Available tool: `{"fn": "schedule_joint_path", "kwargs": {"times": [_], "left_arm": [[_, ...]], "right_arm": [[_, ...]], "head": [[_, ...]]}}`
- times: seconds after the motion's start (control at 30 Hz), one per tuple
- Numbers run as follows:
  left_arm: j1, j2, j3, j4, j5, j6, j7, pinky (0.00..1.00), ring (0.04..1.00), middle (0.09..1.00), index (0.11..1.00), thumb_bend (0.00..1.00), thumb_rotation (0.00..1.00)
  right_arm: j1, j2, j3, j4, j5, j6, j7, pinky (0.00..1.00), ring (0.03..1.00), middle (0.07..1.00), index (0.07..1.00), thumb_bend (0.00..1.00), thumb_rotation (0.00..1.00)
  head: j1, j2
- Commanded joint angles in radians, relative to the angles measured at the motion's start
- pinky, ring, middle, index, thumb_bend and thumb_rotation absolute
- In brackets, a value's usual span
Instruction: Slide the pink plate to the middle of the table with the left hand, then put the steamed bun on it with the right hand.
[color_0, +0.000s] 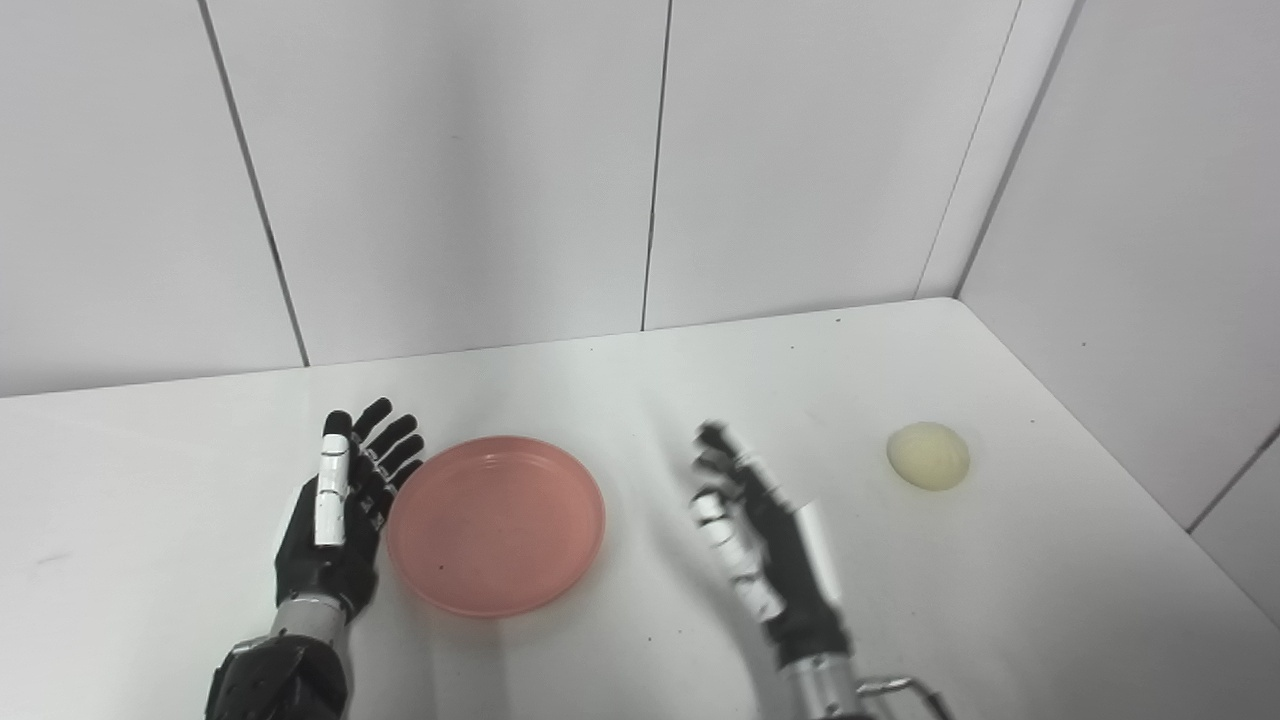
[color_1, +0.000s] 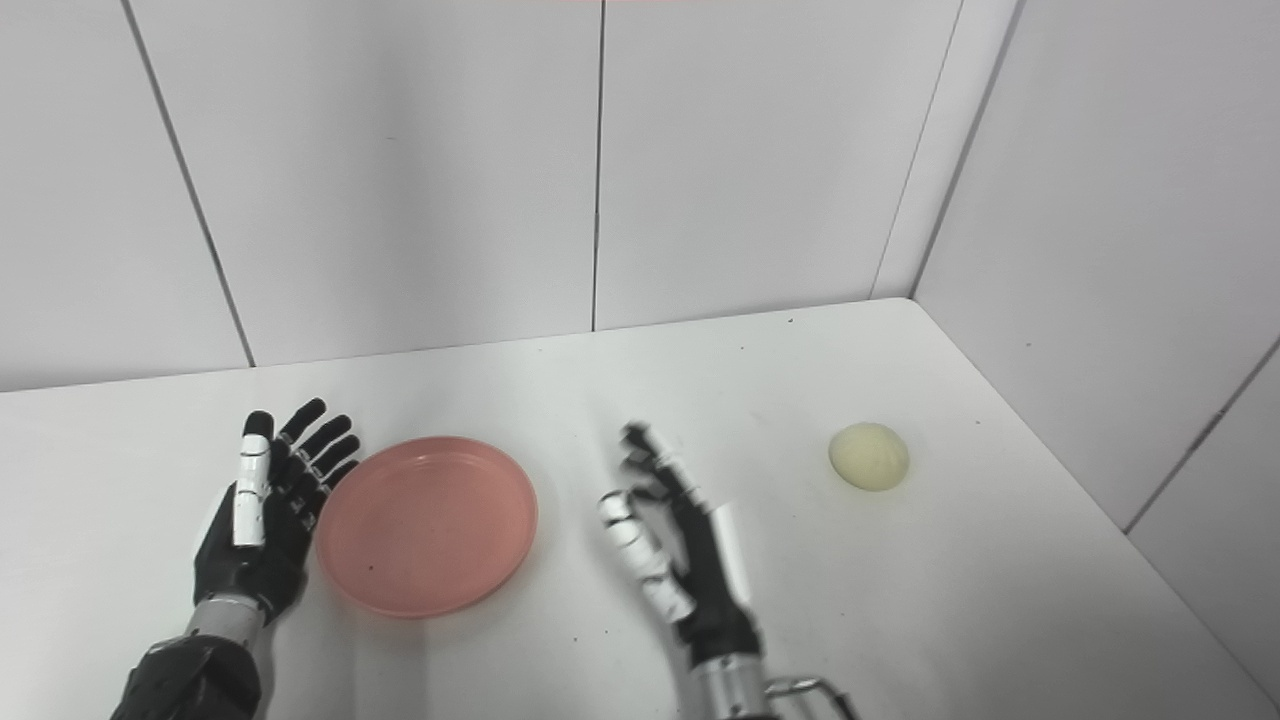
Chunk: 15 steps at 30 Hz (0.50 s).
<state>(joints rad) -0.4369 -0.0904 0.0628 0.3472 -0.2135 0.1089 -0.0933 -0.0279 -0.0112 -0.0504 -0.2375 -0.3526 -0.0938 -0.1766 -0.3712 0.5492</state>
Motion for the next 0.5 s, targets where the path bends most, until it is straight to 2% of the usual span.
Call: {"fn": "schedule_joint_path", "kwargs": {"times": [0.0, 0.13, 0.3, 0.4, 0.47], "left_arm": [[-0.022, -0.013, -0.001, 0.020, -0.004, -0.006, 0.004, 0.84, 0.840, 0.824, 0.832, 0.72, 0.90], [-0.031, -0.018, 0.004, 0.041, -0.002, -0.018, 0.009, 0.84, 0.839, 0.819, 0.827, 0.72, 0.90], [-0.037, -0.025, 0.005, 0.059, 0.002, -0.033, 0.011, 0.84, 0.845, 0.825, 0.835, 0.70, 0.90], [-0.042, -0.028, 0.002, 0.075, 0.007, -0.047, 0.012, 0.84, 0.842, 0.822, 0.835, 0.71, 0.91], [-0.044, -0.030, 0.000, 0.082, 0.007, -0.053, 0.012, 0.83, 0.839, 0.821, 0.836, 0.71, 0.91]], "right_arm": [[-0.045, -0.037, -0.037, -0.058, -0.027, 0.031, -0.009, 0.76, 0.824, 0.850, 0.878, 0.74, 0.90], [-0.103, -0.144, -0.076, -0.143, -0.138, 0.134, 0.039, 0.74, 0.810, 0.835, 0.846, 0.68, 0.85], [-0.153, -0.276, -0.102, -0.221, -0.251, 0.332, 0.174, 0.72, 0.819, 0.832, 0.823, 0.79, 0.84], [-0.173, -0.365, -0.095, -0.244, -0.338, 0.405, 0.258, 0.71, 0.814, 0.829, 0.829, 0.83, 0.81], [-0.188, -0.429, -0.089, -0.249, -0.392, 0.444, 0.324, 0.72, 0.831, 0.841, 0.826, 0.84, 0.74]], "head": [[-0.001, -0.003], [-0.002, -0.011], [0.001, -0.023], [0.002, -0.029], [0.005, -0.035]]}}
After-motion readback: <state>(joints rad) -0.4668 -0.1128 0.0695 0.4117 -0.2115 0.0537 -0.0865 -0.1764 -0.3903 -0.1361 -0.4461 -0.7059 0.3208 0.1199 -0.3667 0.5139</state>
